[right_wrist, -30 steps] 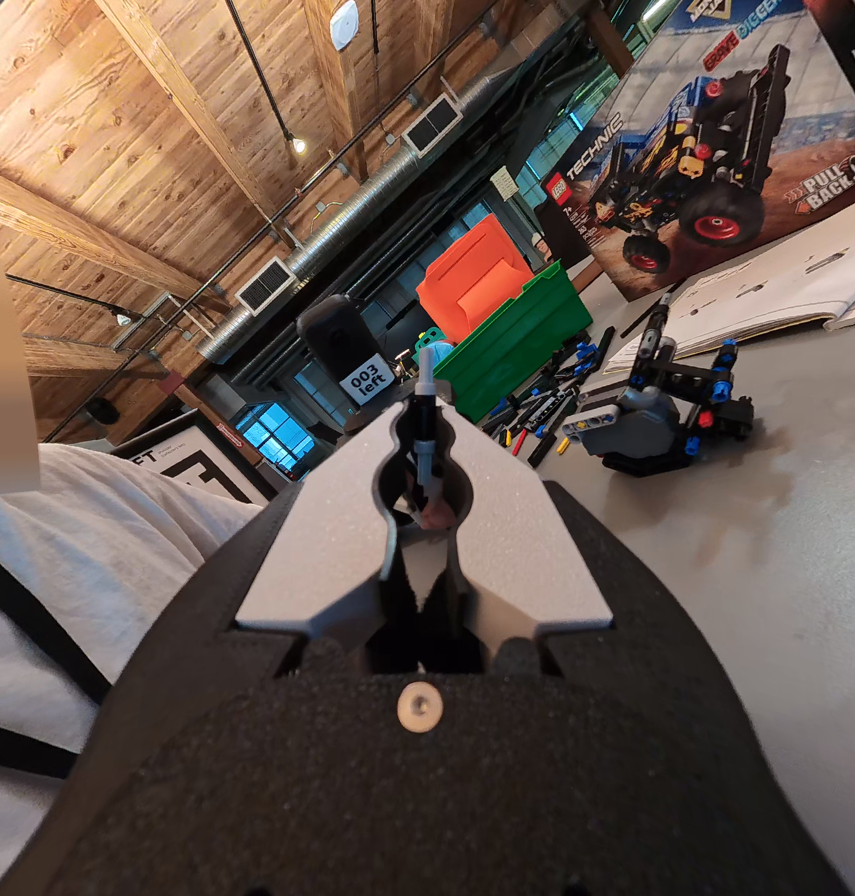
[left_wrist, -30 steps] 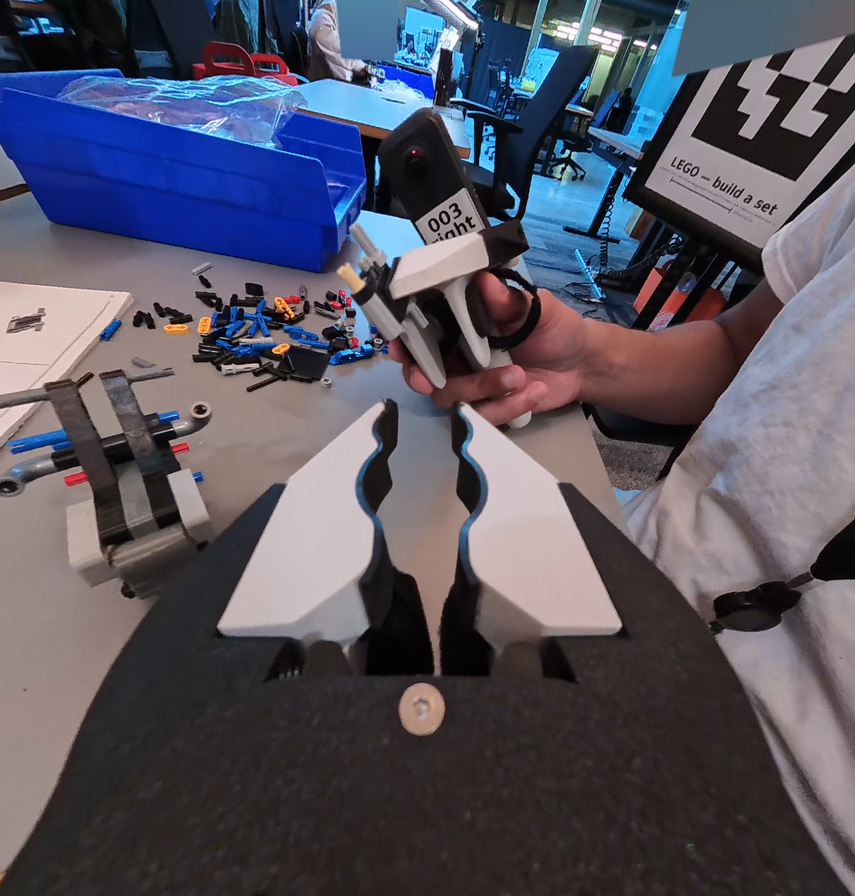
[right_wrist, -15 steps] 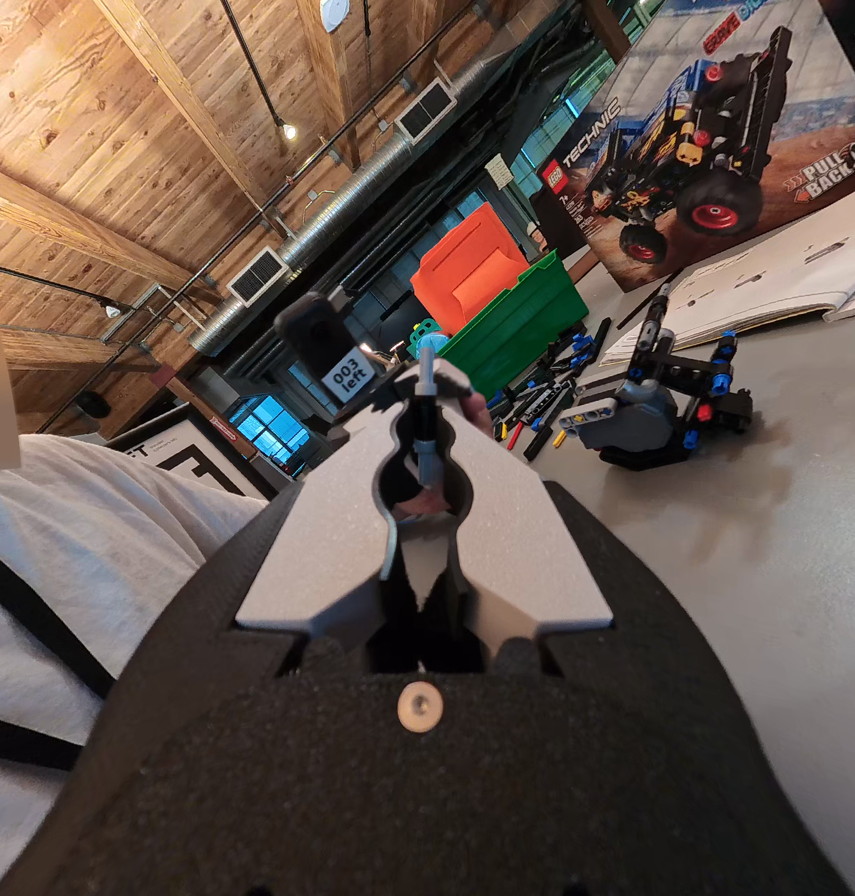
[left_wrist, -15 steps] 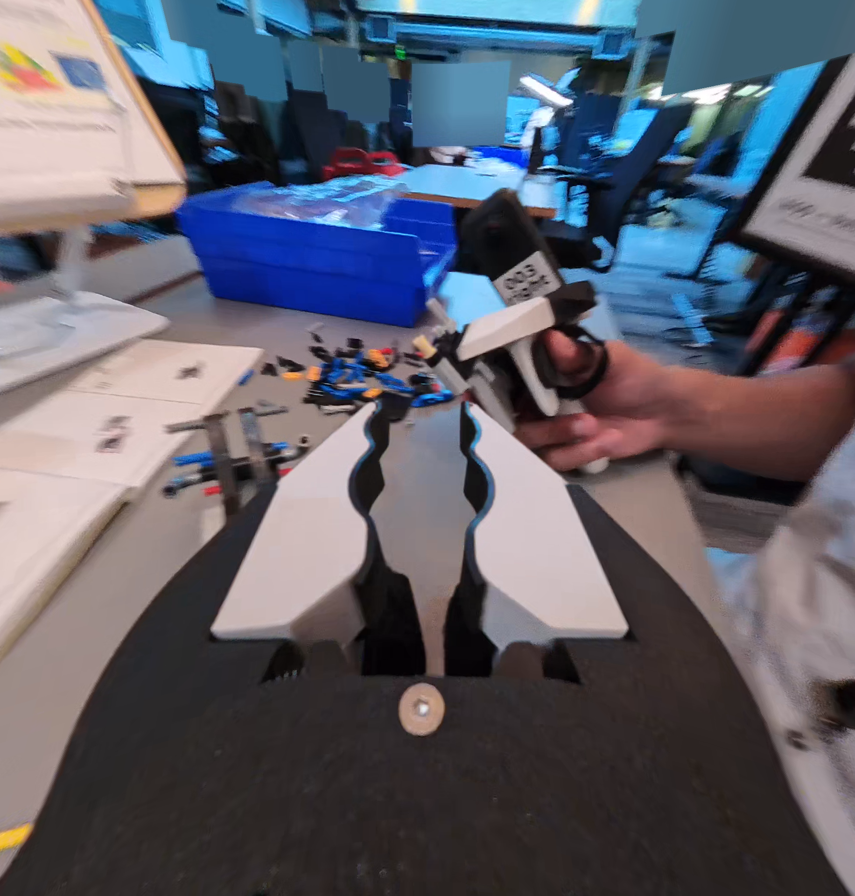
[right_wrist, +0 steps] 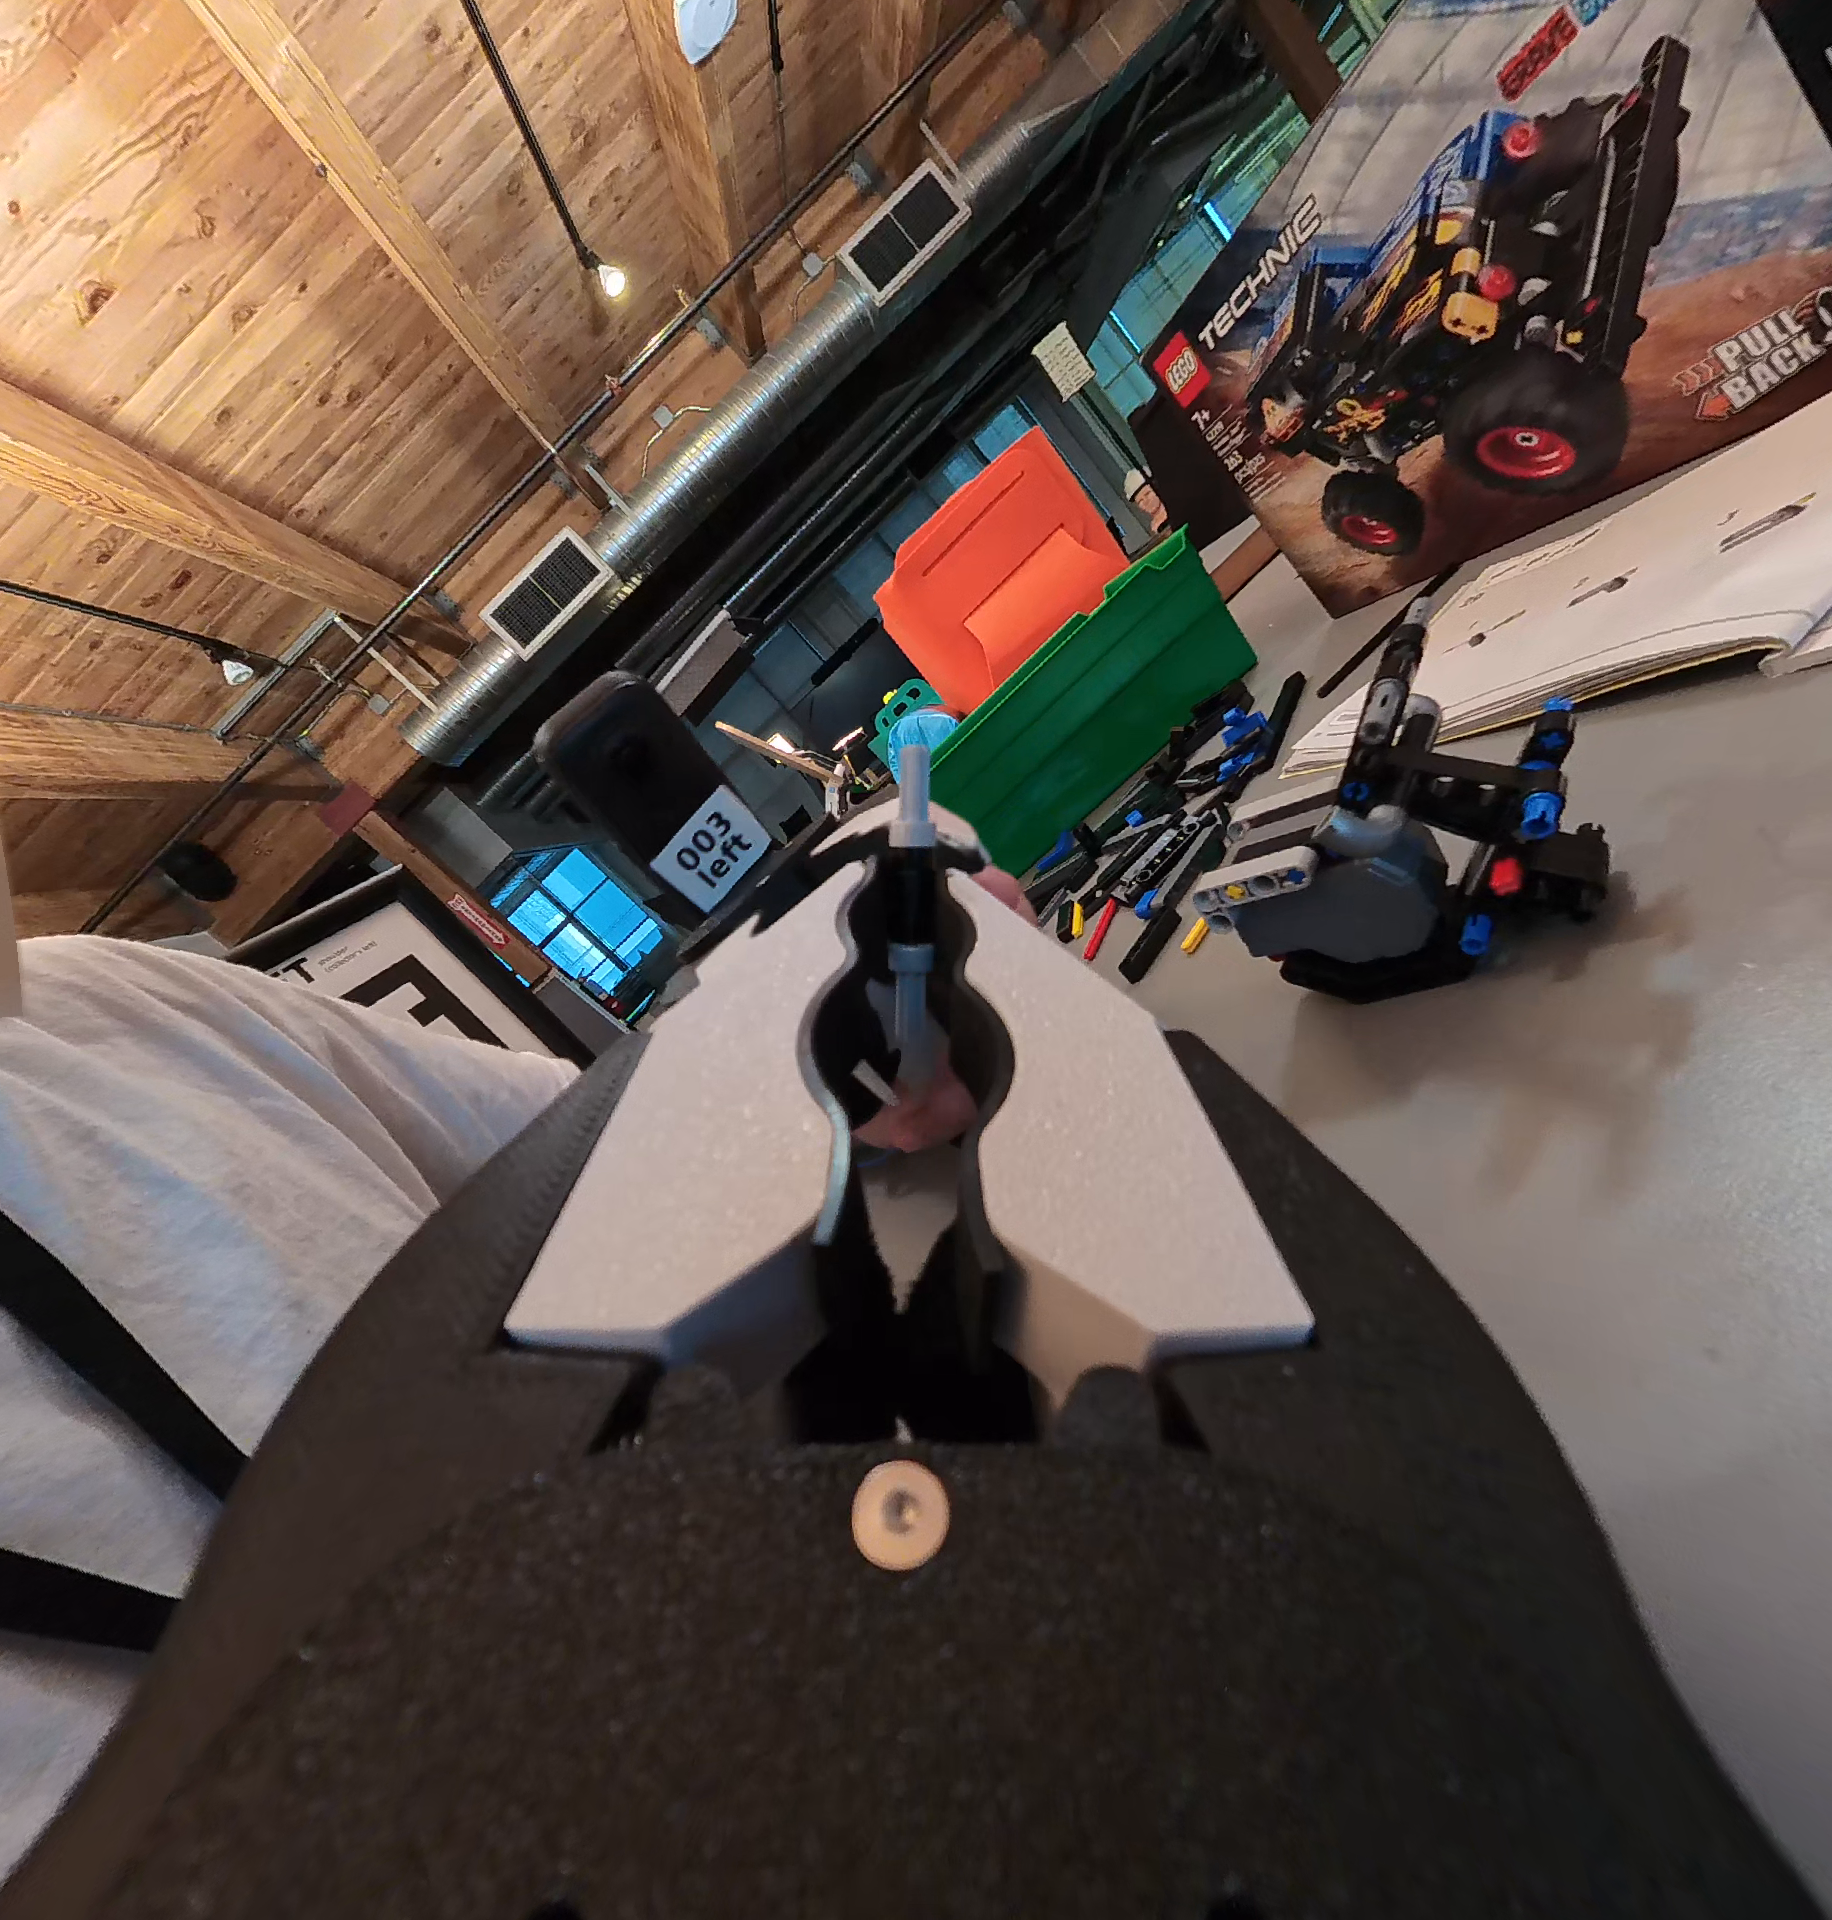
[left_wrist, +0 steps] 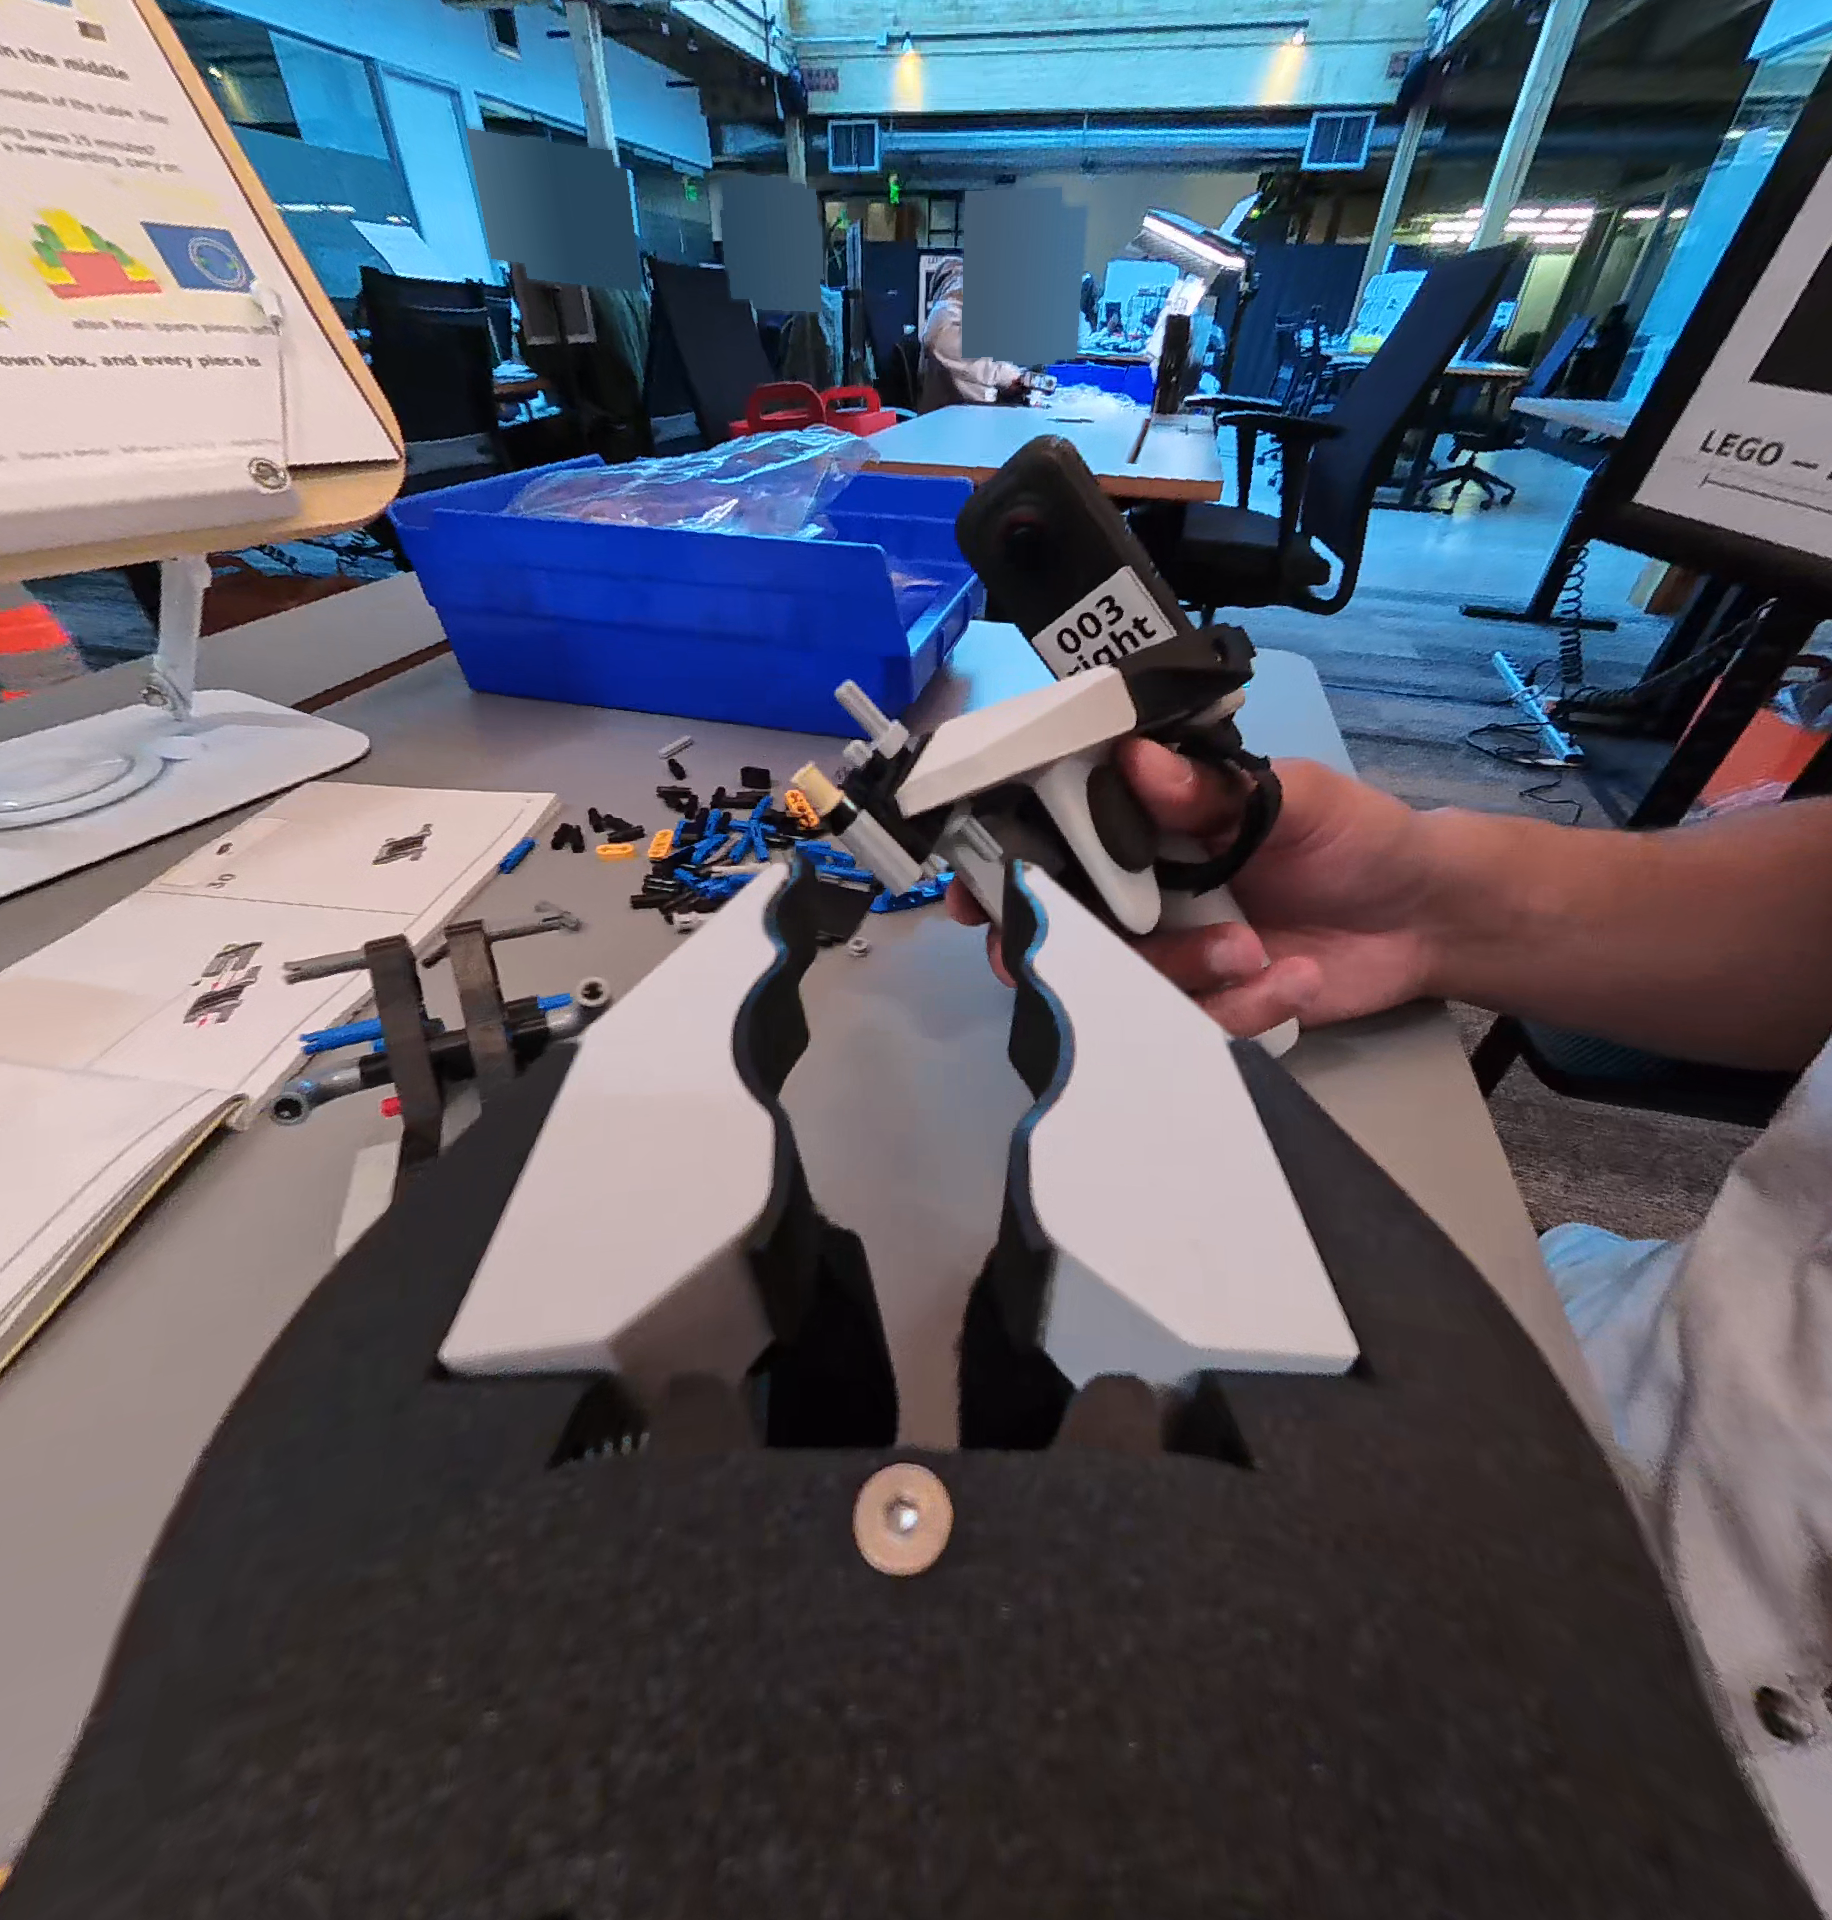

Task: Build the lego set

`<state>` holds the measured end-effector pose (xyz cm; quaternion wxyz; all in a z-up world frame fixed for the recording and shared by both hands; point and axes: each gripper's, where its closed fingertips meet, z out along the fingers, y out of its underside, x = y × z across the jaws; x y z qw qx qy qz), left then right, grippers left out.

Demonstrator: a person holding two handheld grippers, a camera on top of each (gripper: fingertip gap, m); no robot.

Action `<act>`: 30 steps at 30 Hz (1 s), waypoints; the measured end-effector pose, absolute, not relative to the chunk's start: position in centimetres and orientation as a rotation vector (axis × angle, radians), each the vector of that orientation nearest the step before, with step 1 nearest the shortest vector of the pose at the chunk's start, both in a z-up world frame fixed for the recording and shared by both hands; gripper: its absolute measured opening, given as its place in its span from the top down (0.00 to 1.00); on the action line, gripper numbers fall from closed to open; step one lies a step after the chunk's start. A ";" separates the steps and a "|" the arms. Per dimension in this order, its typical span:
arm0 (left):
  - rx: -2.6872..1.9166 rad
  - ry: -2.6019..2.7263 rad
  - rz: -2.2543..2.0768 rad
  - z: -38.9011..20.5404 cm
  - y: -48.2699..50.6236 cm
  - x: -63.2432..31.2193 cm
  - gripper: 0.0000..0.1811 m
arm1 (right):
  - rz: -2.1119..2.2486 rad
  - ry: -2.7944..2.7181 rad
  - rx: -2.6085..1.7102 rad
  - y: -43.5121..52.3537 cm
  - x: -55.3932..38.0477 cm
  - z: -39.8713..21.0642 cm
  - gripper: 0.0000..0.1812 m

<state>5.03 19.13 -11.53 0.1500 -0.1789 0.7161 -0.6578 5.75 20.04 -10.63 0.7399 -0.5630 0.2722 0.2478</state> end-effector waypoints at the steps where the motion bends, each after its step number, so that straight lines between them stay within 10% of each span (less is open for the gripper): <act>1: -0.508 2.041 -1.879 -11.5 19.2 5.1 0.82 | 0.543 0.597 -1.234 20.0 5.7 -10.6 0.97; 30: -0.512 2.037 -1.843 -11.6 19.7 5.5 0.86 | 0.551 0.594 -1.241 20.1 5.6 -10.8 0.97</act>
